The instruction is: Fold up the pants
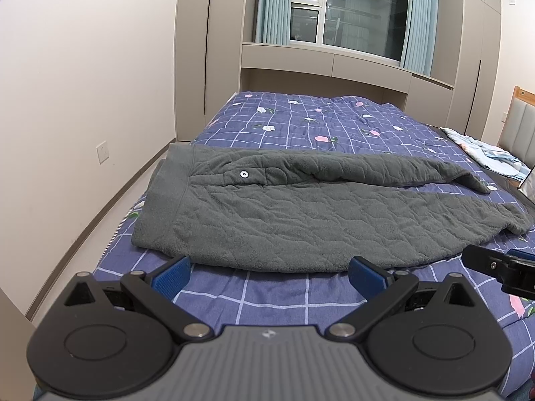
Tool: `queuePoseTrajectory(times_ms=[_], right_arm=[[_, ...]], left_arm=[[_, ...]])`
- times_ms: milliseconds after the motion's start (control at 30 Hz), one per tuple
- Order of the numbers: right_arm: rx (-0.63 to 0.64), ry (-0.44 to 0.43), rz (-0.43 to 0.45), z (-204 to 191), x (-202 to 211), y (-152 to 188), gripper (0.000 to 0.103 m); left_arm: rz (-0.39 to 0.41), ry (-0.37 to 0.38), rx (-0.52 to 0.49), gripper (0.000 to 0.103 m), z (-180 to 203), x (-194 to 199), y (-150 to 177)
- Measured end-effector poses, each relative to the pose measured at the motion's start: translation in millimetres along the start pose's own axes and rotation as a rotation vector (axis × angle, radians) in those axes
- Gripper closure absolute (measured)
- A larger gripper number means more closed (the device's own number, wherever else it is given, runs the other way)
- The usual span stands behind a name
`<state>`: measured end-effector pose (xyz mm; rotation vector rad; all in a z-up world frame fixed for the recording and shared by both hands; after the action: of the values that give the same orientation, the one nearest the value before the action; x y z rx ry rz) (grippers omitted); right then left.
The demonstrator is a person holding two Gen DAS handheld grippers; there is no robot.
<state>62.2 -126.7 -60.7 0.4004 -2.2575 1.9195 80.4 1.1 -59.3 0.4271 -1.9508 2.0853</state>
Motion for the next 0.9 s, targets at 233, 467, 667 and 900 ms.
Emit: queuePoseTrajectory(times_ms=[233, 467, 667, 900], right_arm=[[-0.001, 0.001, 0.0, -1.4, 2.7, 0.0, 0.0], [-0.001, 0.001, 0.0, -1.2, 2.4, -0.1, 0.0], [-0.001, 0.001, 0.0, -1.1, 2.2, 0.1, 0.0], [-0.001, 0.002, 0.0, -0.9, 1.9, 0.2, 0.0]], left_arm=[[-0.001, 0.0, 0.0, 0.0, 0.3, 0.2, 0.5], [-0.002, -0.003, 0.002, 0.0, 1.3, 0.5, 1.8], [-0.003, -0.002, 0.001, 0.0, 1.8, 0.7, 2.8], [-0.009, 0.0, 0.002, 0.0, 2.7, 0.3, 3.8]])
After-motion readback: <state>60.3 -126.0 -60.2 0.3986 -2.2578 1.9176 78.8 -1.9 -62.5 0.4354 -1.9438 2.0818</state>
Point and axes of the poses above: each gripper's, at about its wrist camera, not at the fingertips, and x roughly against the way its jaws point, z to its right, y to its underside, the point moved 10 cm from there along -x, roughly the way its jaws point, and after that the axes turned 13 degrees about z, right-handed, at the moved point
